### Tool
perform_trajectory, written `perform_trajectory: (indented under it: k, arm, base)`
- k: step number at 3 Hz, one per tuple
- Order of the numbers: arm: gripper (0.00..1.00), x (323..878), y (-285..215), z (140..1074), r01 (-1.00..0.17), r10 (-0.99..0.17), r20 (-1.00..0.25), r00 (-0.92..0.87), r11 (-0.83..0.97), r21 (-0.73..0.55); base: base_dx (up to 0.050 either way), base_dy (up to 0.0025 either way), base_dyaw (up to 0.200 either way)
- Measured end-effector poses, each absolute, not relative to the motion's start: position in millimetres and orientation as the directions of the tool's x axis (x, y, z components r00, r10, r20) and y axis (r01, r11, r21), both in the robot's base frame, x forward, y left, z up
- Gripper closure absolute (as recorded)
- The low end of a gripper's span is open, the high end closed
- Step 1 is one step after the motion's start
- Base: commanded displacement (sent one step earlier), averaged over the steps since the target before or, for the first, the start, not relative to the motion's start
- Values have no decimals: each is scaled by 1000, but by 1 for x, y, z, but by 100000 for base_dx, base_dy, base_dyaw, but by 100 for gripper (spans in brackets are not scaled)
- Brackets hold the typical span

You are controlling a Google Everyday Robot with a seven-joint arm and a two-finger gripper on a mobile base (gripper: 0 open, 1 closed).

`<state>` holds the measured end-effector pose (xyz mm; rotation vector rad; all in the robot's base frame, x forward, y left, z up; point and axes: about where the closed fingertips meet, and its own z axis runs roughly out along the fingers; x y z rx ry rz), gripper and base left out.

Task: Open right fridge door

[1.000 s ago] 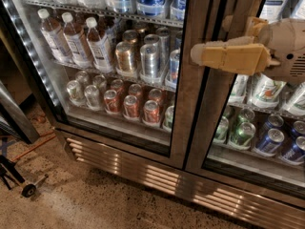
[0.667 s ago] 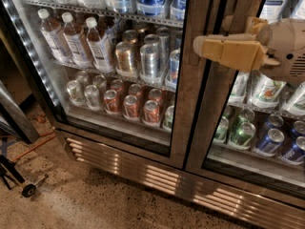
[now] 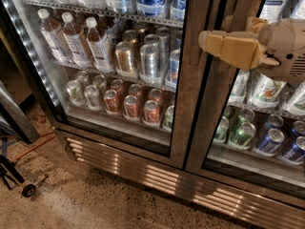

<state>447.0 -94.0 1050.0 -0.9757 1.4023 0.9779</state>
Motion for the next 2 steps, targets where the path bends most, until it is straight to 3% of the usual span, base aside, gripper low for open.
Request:
perform_trajectory:
  k: [2]
  arm:
    - [100,447,-94,1050,-948,-32,-998,-46,317,34]
  base:
    - [-4957,7,-69]
